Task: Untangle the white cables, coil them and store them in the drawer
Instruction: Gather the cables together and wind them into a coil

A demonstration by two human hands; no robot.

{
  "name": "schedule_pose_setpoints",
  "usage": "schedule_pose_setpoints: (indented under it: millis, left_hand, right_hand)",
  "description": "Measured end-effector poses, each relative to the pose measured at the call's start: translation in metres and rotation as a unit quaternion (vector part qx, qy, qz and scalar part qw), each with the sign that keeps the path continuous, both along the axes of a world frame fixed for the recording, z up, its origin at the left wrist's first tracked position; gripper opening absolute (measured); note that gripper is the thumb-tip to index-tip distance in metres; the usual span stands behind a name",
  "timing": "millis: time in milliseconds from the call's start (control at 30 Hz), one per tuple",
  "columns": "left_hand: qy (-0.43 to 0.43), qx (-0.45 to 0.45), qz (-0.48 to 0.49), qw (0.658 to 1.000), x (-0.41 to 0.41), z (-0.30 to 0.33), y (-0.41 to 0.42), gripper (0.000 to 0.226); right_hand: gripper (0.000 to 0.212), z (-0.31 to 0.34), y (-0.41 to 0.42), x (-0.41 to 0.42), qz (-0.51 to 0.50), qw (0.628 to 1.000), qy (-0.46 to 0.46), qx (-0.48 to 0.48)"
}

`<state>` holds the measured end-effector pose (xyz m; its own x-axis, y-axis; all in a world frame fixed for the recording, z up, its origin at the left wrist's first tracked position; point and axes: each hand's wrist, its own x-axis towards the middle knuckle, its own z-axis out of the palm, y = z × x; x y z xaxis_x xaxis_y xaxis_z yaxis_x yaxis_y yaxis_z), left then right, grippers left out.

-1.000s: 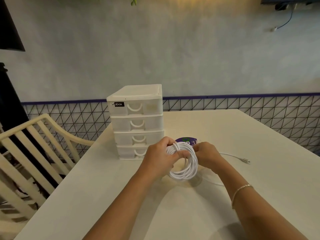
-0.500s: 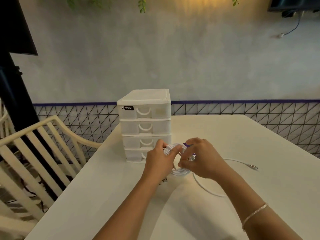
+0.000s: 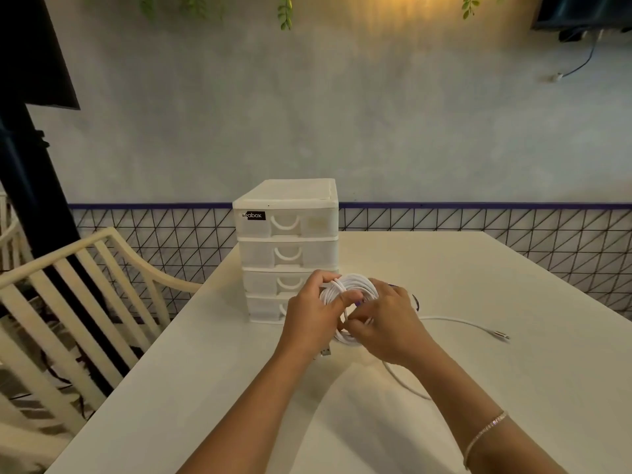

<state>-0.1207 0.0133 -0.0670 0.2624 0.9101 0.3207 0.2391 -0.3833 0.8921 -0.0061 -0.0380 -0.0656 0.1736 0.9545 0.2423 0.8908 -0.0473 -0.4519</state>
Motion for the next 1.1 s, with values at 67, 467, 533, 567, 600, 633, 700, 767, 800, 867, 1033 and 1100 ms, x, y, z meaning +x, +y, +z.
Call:
schedule_pose_setpoints:
  millis: [67, 467, 533, 567, 600, 633, 700, 767, 800, 867, 1033, 1100]
  left_hand:
    - [0.016, 0.009, -0.012, 1.0, -0.004, 0.002, 0.002, 0.026]
    - [0.11, 0.097, -0.061, 0.987, -0.013, 0.005, 0.006, 0.052]
    - [0.139, 0.149, -0.034, 0.978, -0.014, 0.005, 0.008, 0.053]
    - [0.143, 0.166, -0.02, 0.976, -0.015, 0.005, 0.009, 0.053]
    - [0.146, 0.178, -0.009, 0.973, -0.015, 0.006, 0.009, 0.052]
    - [0.149, 0.187, -0.001, 0.971, -0.015, 0.006, 0.009, 0.052]
    - [0.148, 0.191, 0.006, 0.97, -0.015, 0.007, 0.009, 0.051]
    - [0.152, 0.186, 0.009, 0.971, -0.014, 0.008, 0.009, 0.051]
    - [0.157, 0.186, 0.01, 0.97, -0.015, 0.008, 0.009, 0.05]
    - [0.164, 0.184, 0.006, 0.969, -0.016, 0.008, 0.01, 0.047]
    - [0.143, 0.139, 0.007, 0.98, -0.016, 0.007, 0.008, 0.045]
    - [0.162, 0.146, 0.014, 0.976, -0.016, 0.005, 0.011, 0.042]
  right_hand:
    - [0.032, 0.012, -0.005, 0.001, -0.006, 0.994, 0.104, 0.03]
    - [0.016, 0.042, -0.022, 0.019, -0.045, 0.937, 0.345, -0.032]
    - [0.013, 0.044, -0.023, 0.022, -0.021, 0.935, 0.351, -0.038]
    - [0.013, 0.044, -0.023, 0.023, 0.001, 0.935, 0.352, -0.038]
    - [0.013, 0.045, -0.024, 0.023, 0.021, 0.933, 0.357, -0.036]
    - [0.013, 0.044, -0.025, 0.024, 0.038, 0.925, 0.377, -0.03]
    - [0.018, 0.042, -0.026, 0.029, 0.067, 0.894, 0.443, -0.017]
    - [0.019, 0.043, -0.029, 0.036, 0.097, 0.87, 0.482, -0.027]
    - [0.018, 0.044, -0.03, 0.039, 0.116, 0.862, 0.491, -0.048]
    - [0.032, 0.044, -0.034, 0.046, 0.162, 0.84, 0.505, -0.115]
    - [0.042, 0.039, -0.036, 0.068, 0.273, 0.773, 0.56, -0.12]
    - [0.037, 0.035, -0.035, 0.076, 0.296, 0.753, 0.58, -0.092]
